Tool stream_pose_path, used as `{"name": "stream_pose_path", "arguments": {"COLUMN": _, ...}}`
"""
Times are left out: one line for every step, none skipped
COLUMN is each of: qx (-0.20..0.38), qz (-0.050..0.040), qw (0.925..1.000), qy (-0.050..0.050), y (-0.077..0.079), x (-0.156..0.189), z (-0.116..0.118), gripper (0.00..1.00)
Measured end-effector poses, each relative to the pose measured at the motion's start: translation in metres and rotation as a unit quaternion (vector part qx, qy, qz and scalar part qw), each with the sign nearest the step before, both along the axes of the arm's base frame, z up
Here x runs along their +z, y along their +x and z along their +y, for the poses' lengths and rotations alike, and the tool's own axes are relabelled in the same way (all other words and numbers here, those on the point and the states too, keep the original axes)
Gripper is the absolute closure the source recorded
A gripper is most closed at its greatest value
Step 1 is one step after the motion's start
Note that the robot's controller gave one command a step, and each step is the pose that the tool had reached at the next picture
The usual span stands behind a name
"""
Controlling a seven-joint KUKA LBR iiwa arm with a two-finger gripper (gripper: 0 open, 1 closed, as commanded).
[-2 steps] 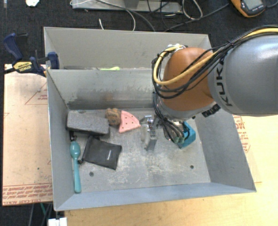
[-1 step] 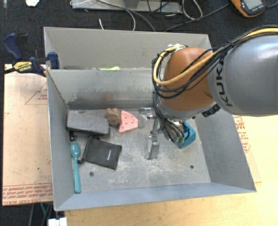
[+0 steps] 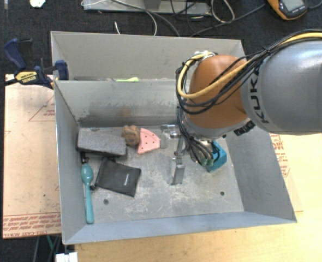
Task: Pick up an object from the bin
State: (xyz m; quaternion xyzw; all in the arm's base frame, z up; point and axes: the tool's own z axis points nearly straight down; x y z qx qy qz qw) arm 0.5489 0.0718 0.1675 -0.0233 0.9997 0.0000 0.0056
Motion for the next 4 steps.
{"name": "stream_pose_path", "arguments": {"qx": -0.016, "qz": -0.0033, "qw": 0.9999, "qy": 0.001, "y": 0.043, "x": -0.040, "z": 0.057, "gripper": 0.00}}
{"name": "stream_pose_path", "arguments": {"qx": 0.003, "qz": -0.0024, "qw": 1.0000, "qy": 0.001, "y": 0.051, "x": -0.057, "z": 0.075, "gripper": 0.00}}
{"name": "stream_pose_path", "arguments": {"qx": -0.010, "qz": -0.0037, "qw": 0.9999, "qy": 0.002, "y": 0.040, "x": -0.085, "z": 0.089, "gripper": 0.00}}
{"name": "stream_pose_path", "arguments": {"qx": -0.014, "qz": -0.0061, "qw": 0.9999, "qy": 0.002, "y": 0.044, "x": -0.096, "z": 0.081, "gripper": 1.00}}
